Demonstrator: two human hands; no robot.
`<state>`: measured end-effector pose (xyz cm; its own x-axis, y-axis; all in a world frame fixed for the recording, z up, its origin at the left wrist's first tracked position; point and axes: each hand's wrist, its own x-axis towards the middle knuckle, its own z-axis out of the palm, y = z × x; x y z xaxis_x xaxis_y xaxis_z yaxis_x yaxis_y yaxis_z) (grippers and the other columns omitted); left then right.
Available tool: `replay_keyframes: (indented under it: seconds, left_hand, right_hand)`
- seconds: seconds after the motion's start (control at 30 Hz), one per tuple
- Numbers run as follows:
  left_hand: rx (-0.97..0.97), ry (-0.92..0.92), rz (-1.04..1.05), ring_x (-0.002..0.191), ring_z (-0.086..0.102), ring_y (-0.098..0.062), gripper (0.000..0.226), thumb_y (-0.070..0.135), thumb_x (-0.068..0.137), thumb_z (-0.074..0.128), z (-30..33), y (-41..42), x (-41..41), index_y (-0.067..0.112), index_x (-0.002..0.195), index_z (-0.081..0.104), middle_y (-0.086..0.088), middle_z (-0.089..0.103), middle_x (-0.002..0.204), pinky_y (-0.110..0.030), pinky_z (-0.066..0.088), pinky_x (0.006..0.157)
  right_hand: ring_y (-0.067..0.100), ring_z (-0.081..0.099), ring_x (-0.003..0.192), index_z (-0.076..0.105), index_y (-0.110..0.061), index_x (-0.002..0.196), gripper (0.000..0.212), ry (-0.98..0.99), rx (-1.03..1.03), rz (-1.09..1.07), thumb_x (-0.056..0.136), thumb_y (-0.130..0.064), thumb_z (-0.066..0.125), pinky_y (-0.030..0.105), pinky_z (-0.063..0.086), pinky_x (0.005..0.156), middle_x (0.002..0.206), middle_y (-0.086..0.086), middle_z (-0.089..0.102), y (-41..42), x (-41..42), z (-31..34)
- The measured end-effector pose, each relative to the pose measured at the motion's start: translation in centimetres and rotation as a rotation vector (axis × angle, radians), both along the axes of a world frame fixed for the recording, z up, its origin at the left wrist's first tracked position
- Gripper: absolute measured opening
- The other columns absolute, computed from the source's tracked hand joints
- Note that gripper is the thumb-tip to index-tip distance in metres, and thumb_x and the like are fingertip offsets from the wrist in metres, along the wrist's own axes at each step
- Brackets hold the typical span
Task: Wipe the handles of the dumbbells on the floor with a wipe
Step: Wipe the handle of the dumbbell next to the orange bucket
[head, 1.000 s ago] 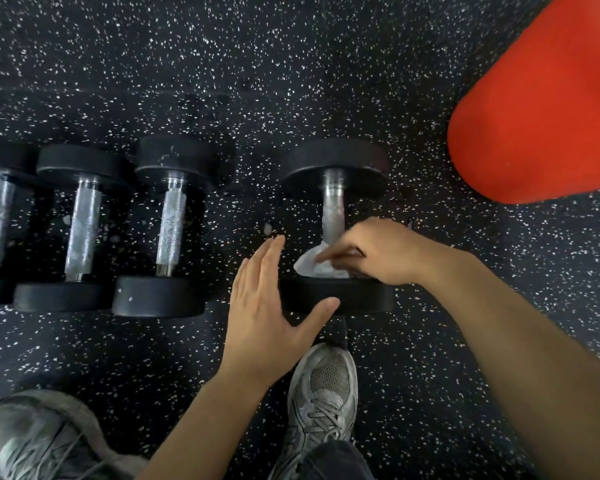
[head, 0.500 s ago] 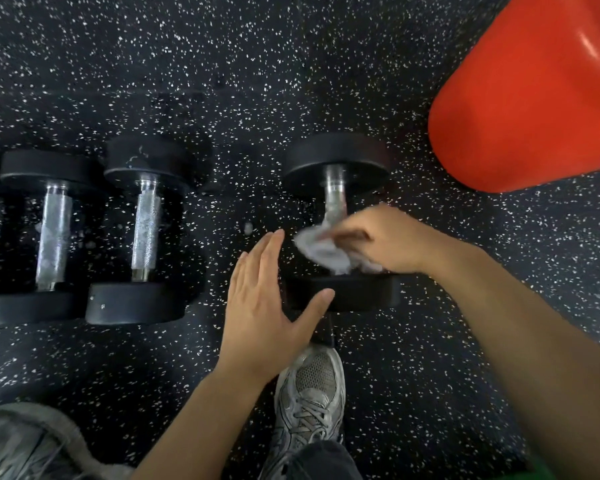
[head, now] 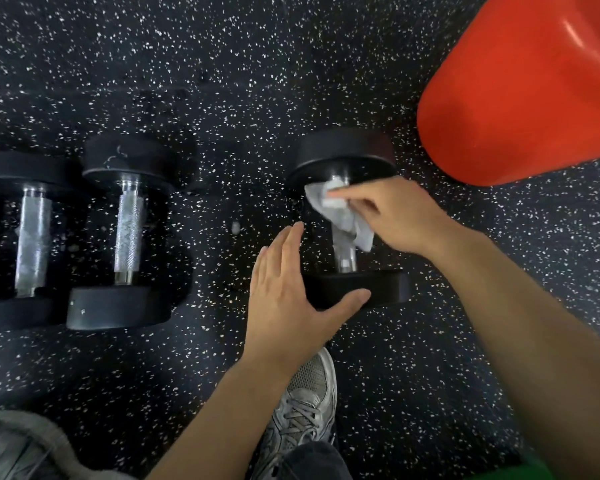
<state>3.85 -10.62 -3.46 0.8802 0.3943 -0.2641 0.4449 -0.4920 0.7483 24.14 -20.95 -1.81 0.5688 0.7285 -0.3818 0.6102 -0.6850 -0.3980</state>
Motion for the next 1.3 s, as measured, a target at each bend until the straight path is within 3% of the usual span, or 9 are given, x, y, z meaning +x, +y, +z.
replay_keyframes:
  seconds: [0.07,0.17,0.27,0.4,0.6,0.7,0.83,1.0,1.3]
  left_hand:
    - [0.016,-0.003,-0.032,0.155,0.011,-0.009,0.113,0.09,0.076,0.049,0.1,-0.3,0.1,0.027,0.162,0.011,0.007,0.019,0.168,-0.042,0.013,0.129]
    - [0.064,-0.03,-0.068,0.156,0.015,-0.013,0.101,0.085,0.086,0.041,-0.2,-0.2,-0.4,0.024,0.162,0.014,0.004,0.023,0.168,-0.045,0.015,0.129]
    - [0.052,-0.01,-0.043,0.155,0.019,-0.014,0.101,0.084,0.086,0.04,-0.7,-0.1,-0.8,0.021,0.162,0.017,0.003,0.026,0.167,-0.046,0.021,0.126]
    - [0.021,0.005,-0.053,0.156,0.012,-0.011,0.107,0.089,0.082,0.038,-0.6,-0.6,-0.2,0.024,0.163,0.011,0.004,0.02,0.169,-0.042,0.014,0.129]
    - [0.024,-0.013,-0.056,0.156,0.014,-0.012,0.101,0.083,0.085,0.042,-0.8,-0.2,0.1,0.026,0.163,0.011,0.004,0.021,0.168,-0.044,0.017,0.128]
    - [0.029,0.001,-0.042,0.156,0.016,-0.013,0.105,0.085,0.082,0.046,-1.1,0.0,0.1,0.025,0.162,0.013,0.004,0.024,0.167,-0.046,0.02,0.127]
    - [-0.009,0.012,-0.046,0.155,0.013,-0.01,0.109,0.087,0.077,0.048,-0.9,-1.0,1.1,0.031,0.162,0.011,0.009,0.02,0.168,-0.045,0.018,0.128]
    - [-0.032,-0.005,-0.042,0.155,0.012,-0.007,0.11,0.086,0.076,0.053,-0.5,-2.4,2.1,0.032,0.162,0.012,0.011,0.02,0.167,-0.043,0.016,0.128]
    - [0.013,-0.041,-0.139,0.155,0.012,-0.011,0.106,0.084,0.081,0.052,-0.2,-4.0,3.4,0.027,0.162,0.014,0.006,0.021,0.168,-0.04,0.012,0.129]
  right_hand:
    - [0.008,0.061,0.065,0.059,-0.051,0.134,0.036,-0.041,-0.03,0.014,0.106,-0.034,0.045,0.027,0.046,0.061,0.096,-0.007,0.069,-0.3,-0.2,-0.3]
    - [0.016,0.066,0.09,0.062,-0.052,0.128,0.035,0.086,-0.272,0.186,0.102,-0.033,0.047,0.036,0.055,0.081,0.118,-0.002,0.069,-0.4,-1.1,0.3]
    - [0.01,0.062,0.084,0.065,-0.052,0.125,0.044,0.187,-0.421,0.269,0.102,-0.018,0.049,0.033,0.053,0.078,0.106,-0.01,0.068,-0.2,-1.3,1.5]
    - [0.005,0.051,0.057,0.056,-0.05,0.136,0.04,0.03,-0.06,-0.017,0.107,-0.024,0.045,0.024,0.035,0.054,0.081,-0.012,0.061,-1.1,-0.2,0.5]
    - [0.011,0.063,0.088,0.064,-0.052,0.127,0.039,0.128,-0.255,0.139,0.104,-0.027,0.045,0.034,0.053,0.082,0.132,-0.007,0.067,-2.6,-0.2,0.3]
    - [-0.001,0.056,0.073,0.07,-0.051,0.12,0.05,0.309,-0.308,0.127,0.103,-0.011,0.046,0.021,0.048,0.07,0.116,-0.023,0.067,-3.1,0.0,1.0]
    - [0.011,0.055,0.064,0.058,-0.051,0.135,0.041,0.088,-0.02,-0.086,0.106,-0.024,0.049,0.034,0.047,0.062,0.092,-0.018,0.065,-4.7,0.6,-0.6]
    - [0.0,0.047,0.076,0.066,-0.049,0.125,0.043,0.039,-0.003,-0.02,0.092,-0.067,0.045,0.028,0.035,0.064,0.086,-0.018,0.045,-5.6,0.1,-1.0]
    - [0.012,0.064,0.087,0.065,-0.041,0.13,0.034,-0.208,0.132,-0.16,0.098,-0.048,0.062,0.033,0.048,0.075,0.101,-0.011,0.068,-6.1,1.0,-2.0]
